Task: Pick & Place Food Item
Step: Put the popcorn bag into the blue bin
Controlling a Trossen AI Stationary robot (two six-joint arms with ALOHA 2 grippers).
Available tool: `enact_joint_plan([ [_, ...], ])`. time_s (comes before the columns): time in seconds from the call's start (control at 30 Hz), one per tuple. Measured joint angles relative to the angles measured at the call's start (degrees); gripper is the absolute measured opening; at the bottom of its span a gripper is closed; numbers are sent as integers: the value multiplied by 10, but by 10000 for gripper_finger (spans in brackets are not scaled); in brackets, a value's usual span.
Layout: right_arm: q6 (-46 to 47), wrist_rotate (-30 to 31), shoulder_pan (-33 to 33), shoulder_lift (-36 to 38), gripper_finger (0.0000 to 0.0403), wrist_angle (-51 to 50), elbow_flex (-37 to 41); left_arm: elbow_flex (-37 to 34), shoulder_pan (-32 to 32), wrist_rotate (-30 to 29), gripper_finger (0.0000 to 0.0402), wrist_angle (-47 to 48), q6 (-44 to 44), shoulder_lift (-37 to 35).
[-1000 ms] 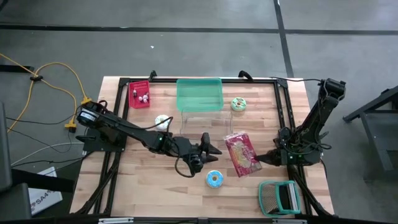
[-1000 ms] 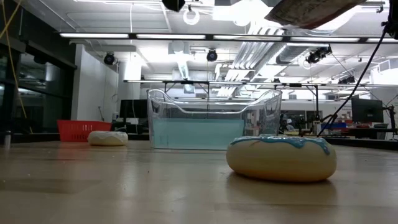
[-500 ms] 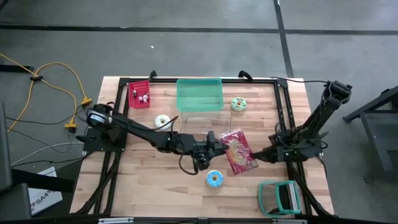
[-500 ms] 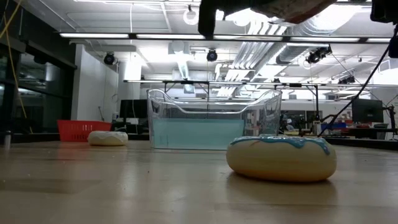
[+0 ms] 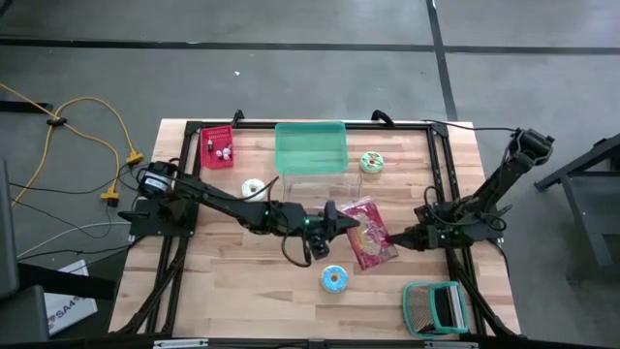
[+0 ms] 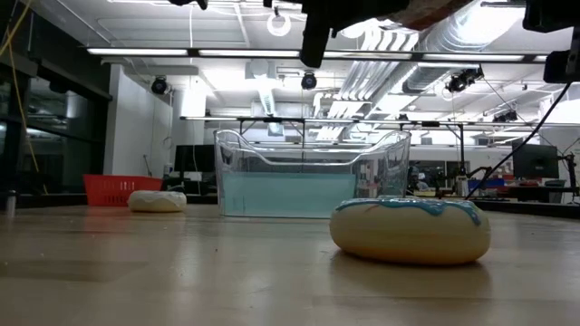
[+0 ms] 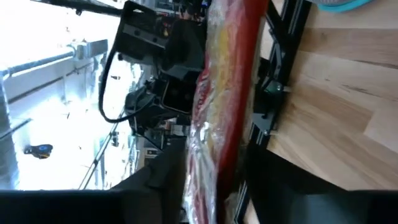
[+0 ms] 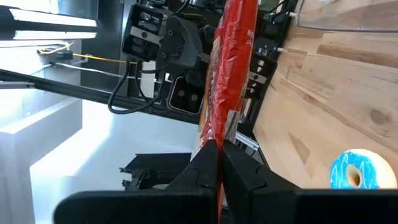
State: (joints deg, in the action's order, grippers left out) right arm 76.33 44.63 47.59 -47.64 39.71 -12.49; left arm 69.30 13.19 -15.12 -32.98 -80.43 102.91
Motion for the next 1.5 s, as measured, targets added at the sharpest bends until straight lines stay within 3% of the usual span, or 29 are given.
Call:
enact_joint_plan([
  [0.23,-1,-2,-9,0,3,1,0,0,0,0,71,-5,-6,0],
  [0.47,-1,-3,-9,0,3,14,0,0,0,0,37,-15,-26,0],
  [1.33,-26,-9,-8,0,3,30,0,0,1,-1,29,-27,-33,0],
  [1.5,-27,-11,-8,0,31,31,0,0,1,-1,29,-27,-32,0],
])
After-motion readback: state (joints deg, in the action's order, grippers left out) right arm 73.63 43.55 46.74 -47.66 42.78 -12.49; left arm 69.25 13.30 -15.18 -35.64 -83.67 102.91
